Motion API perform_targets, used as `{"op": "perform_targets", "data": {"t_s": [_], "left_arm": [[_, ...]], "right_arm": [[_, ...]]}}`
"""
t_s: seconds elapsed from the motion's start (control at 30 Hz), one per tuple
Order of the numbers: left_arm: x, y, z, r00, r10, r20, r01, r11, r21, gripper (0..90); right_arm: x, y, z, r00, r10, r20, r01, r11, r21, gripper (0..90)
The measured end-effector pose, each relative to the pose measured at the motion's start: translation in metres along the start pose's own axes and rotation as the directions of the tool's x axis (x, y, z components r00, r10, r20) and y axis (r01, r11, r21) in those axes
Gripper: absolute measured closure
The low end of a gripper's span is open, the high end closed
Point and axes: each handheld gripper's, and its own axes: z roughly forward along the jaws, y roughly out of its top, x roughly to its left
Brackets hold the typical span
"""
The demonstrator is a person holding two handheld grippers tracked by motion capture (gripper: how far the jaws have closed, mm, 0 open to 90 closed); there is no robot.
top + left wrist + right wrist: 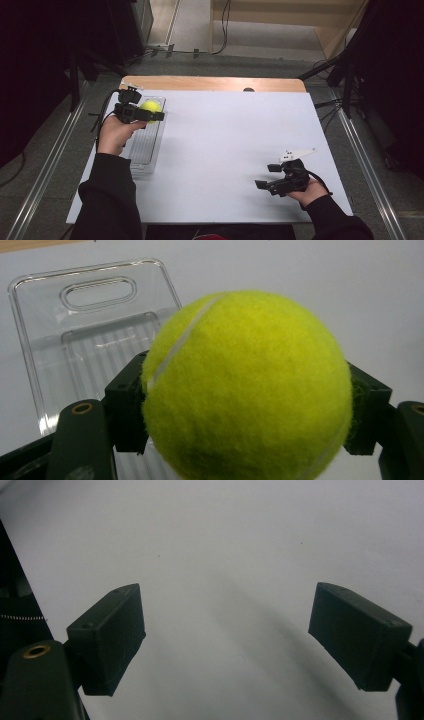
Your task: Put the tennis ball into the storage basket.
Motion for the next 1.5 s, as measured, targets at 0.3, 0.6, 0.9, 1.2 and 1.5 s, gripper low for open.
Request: {"op": "perform_targets", "data": {"t_s": [0.3, 0.6, 0.9, 1.2, 1.5], "left_arm": [[0.008, -0.003, -0.002, 0.9994, -0.022, -0.026, 0.022, 0.9998, -0.001, 26.1], [0.015, -0.006, -0.003, 0.9975, -0.054, -0.045, 0.053, 0.9984, -0.018, 26.1], [0.017, -0.007, 0.0, 0.9964, -0.066, -0.055, 0.064, 0.9977, -0.021, 26.0], [0.022, -0.01, 0.007, 0.9942, -0.085, -0.066, 0.084, 0.9964, -0.012, 25.8], [0.026, -0.014, 0.014, 0.9924, -0.099, -0.073, 0.1, 0.995, 0.009, 25.7]], "right_arm": [[0.0, 0.0, 0.0, 1.0, 0.0, 0.0, 0.0, 1.0, 0.0, 12.8], [0.0, 0.0, 0.0, 1.0, -0.001, 0.0, 0.001, 1.0, 0.002, 12.8], [0.0, 0.0, 0.0, 1.0, -0.001, -0.001, 0.001, 1.0, 0.0, 12.8], [0.0, 0.0, 0.0, 1.0, -0.001, 0.0, 0.001, 1.0, 0.001, 12.8], [0.0, 0.0, 0.0, 1.0, -0.002, -0.002, 0.002, 1.0, 0.001, 12.8]]}}
